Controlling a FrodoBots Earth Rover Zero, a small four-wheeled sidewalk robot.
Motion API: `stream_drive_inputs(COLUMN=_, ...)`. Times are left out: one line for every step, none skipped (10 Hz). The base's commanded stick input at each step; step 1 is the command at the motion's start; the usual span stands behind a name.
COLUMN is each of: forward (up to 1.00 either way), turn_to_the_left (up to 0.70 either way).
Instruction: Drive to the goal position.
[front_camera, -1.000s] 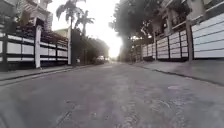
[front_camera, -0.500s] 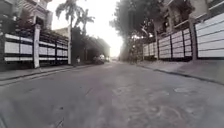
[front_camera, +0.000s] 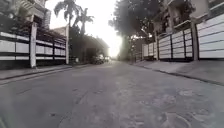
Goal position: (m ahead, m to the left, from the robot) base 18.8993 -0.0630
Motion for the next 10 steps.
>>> stream_drive_inputs(forward=0.70, turn_to_the_left=0.00)
stream_drive_inputs(forward=0.70, turn_to_the_left=-0.07)
stream_drive_inputs(forward=0.70, turn_to_the_left=-0.28)
stream_drive_inputs(forward=0.70, turn_to_the_left=-0.35)
stream_drive_inputs(forward=0.70, turn_to_the_left=-0.35)
stream_drive_inputs(forward=0.70, turn_to_the_left=-0.35)
stream_drive_inputs(forward=0.70, turn_to_the_left=-0.35)
stream_drive_inputs(forward=0.70, turn_to_the_left=-0.35)
stream_drive_inputs(forward=0.70, turn_to_the_left=-0.35)
stream_drive_inputs(forward=0.70, turn_to_the_left=-0.35)
